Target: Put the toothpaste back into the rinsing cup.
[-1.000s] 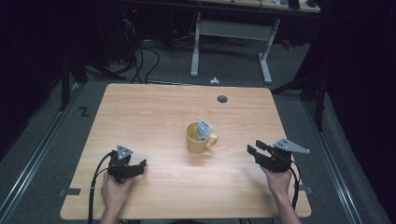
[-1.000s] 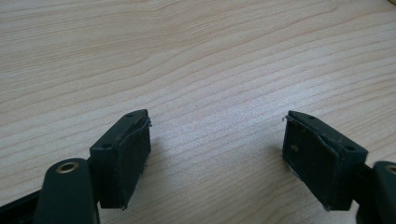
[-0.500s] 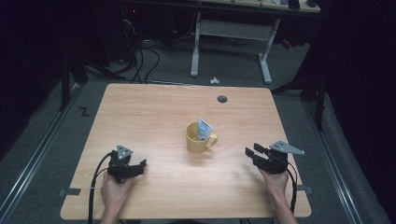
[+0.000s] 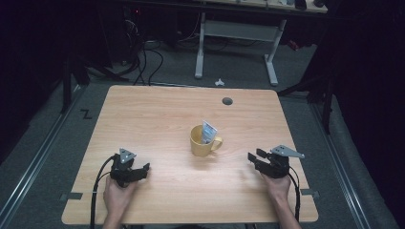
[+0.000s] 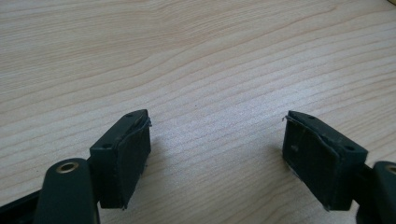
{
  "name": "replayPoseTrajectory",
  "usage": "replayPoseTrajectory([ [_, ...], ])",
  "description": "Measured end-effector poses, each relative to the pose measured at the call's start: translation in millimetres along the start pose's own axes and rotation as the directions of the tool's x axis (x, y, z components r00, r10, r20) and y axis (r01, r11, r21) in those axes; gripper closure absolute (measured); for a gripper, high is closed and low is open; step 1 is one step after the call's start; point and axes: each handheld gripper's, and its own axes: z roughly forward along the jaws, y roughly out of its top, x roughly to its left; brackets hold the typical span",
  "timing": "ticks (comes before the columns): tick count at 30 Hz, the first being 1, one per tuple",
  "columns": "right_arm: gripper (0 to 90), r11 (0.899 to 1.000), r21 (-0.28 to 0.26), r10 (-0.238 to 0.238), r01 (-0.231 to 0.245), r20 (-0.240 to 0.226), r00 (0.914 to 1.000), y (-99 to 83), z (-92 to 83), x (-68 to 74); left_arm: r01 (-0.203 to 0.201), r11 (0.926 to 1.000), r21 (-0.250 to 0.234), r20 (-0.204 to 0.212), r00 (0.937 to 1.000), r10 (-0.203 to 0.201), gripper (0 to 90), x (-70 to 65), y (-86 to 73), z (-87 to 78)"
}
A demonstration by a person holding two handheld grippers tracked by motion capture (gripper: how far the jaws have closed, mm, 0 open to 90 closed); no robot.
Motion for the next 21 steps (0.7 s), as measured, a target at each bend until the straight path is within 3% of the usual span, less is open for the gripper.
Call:
replayPoseTrajectory([
  [8, 51.3, 1.0, 0.026, -0.007, 0.007, 0.011, 0.9999, -1.8, 8.0, 1.0, 0.0, 1.0, 0.0, 0.0, 1.0, 0.0, 23.6, 0.0, 0.0, 0.0],
  [13, 51.4, 0.998, 0.051, -0.042, 0.04, 0.046, 0.998, -3.2, 13.6, 0.2, 0.0, 1.0, 0.0, 0.0, 1.0, 0.0, 23.6, 0.0, 0.0, 0.0],
  [21, 51.4, 0.995, 0.089, -0.056, 0.049, 0.079, 0.9953, -5.5, 19.0, -2.0, 0.0, 1.0, 0.0, 0.0, 1.0, 0.0, 23.6, 0.0, 0.0, 0.0],
])
